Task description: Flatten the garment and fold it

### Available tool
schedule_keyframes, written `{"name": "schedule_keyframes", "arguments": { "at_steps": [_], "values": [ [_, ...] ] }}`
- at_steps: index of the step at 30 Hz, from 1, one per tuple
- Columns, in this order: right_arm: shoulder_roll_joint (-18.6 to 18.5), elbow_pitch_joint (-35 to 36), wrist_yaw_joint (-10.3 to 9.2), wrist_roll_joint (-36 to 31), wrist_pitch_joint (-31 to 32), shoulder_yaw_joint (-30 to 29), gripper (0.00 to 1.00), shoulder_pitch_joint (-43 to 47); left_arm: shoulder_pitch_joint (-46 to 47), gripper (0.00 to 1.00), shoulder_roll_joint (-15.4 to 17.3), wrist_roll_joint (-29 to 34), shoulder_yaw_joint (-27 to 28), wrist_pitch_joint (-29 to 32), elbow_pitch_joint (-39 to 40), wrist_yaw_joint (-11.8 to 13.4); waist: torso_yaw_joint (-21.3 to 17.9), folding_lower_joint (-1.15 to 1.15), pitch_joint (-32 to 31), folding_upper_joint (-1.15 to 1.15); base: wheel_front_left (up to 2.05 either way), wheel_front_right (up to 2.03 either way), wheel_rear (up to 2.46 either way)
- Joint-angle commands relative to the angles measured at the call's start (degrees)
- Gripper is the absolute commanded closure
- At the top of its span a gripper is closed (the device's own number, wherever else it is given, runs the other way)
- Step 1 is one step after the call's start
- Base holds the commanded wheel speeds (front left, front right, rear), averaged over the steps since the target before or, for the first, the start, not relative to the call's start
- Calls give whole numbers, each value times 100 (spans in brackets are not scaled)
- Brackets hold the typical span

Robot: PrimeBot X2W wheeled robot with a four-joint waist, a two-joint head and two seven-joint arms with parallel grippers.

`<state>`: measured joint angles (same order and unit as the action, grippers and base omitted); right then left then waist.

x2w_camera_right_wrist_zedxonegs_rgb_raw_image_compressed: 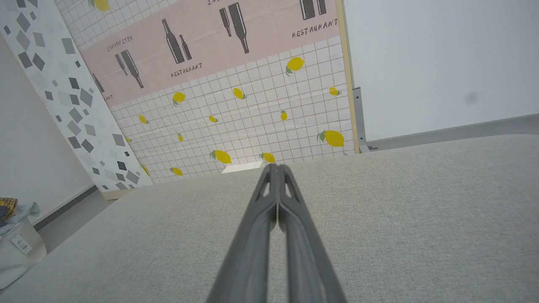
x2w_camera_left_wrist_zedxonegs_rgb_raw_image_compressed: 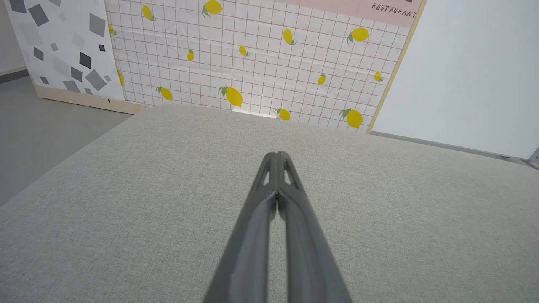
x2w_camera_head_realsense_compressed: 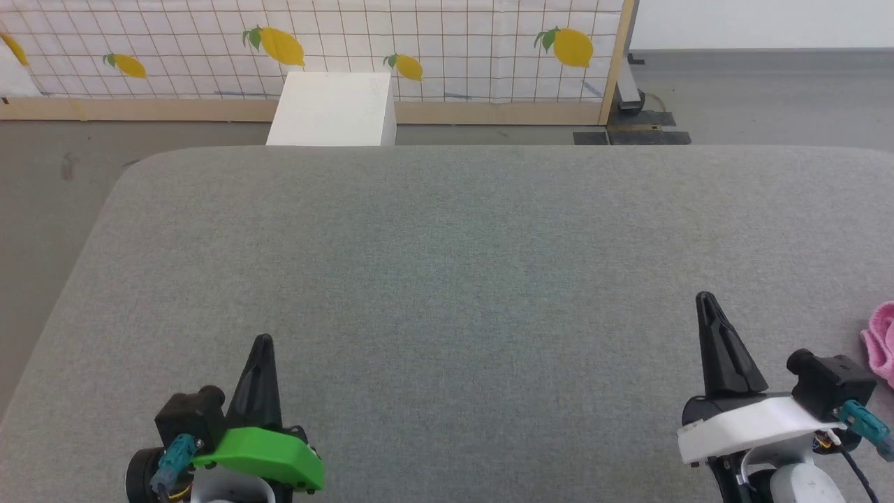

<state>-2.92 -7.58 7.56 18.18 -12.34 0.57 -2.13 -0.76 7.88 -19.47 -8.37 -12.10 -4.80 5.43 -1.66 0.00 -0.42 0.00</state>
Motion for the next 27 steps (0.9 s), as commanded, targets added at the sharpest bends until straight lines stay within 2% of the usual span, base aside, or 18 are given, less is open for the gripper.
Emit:
{"name": "schedule_keyframes", "arguments": {
  "at_steps": [1, 27],
  "values": [
    [1, 51, -1, -73, 37, -3, 100, 39, 13, 100, -24, 92, 31, 29, 37, -49, 2, 0, 1, 0, 0, 0, 0],
    [2, 256, -3, -580, 385, -19, 100, 89, 31, 100, -162, 631, 265, 372, 166, -192, 50, 0, 13, 0, 0, 0, 0]
  ]
}}
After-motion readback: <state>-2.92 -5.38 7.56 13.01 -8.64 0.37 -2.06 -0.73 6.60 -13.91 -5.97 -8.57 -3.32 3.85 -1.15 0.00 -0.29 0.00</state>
